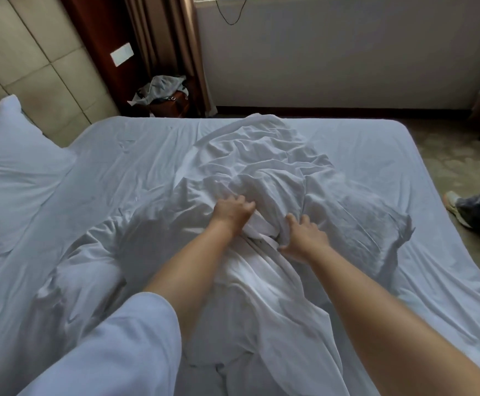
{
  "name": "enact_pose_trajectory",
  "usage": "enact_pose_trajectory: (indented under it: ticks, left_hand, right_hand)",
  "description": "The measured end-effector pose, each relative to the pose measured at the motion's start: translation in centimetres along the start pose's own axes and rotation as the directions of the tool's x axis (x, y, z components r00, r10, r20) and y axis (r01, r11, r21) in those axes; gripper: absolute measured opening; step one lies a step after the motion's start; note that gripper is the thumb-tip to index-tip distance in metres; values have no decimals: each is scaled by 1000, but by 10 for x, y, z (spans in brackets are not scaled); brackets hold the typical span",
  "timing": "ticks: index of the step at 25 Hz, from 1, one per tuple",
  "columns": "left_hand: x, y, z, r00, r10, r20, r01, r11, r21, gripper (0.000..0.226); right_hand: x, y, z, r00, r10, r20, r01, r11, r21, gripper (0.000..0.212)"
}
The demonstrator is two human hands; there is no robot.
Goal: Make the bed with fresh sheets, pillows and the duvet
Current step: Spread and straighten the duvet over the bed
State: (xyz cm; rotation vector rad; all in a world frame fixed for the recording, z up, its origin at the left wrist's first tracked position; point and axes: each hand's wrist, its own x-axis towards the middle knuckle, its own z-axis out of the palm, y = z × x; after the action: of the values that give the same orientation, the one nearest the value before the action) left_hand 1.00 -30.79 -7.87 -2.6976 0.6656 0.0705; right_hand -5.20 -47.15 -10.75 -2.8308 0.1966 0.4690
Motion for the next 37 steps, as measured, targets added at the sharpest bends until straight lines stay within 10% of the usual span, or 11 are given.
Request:
enact_pose_trajectory:
  ticks: [9,16,21,25,30,37]
  left_hand:
    - [14,-103,-74,937,-261,-234,213,953,-214,30]
    - [-29,-95,-81,903,-353,-245,284,918,-278,28]
    - [-62,-86,-85,899,-397,-185,338,897,-286,27]
    - [-89,-86,-97,899,-399,-180,334,892,-306,23]
    - [-120,-82,-112,917,-369,-150,305,893,-332,19]
    - [-110,-125,-210,713,-528,-461,300,824,-480,24]
  right_hand:
    - [36,-89,-43,998,32,56,-39,990,132,131]
    - [1,-113,-46,974,-121,-189,157,970,187,93]
    - [-45,-123,-56,814,-320,-485,488,829,273,77]
    - [-52,-105,-57,925,-266,-272,249,964,-94,99]
    - [-75,-83,-66,980,-7,-198,-12,995,-95,46]
    - [-87,-112,-204,694,53,-718,94,982,164,29]
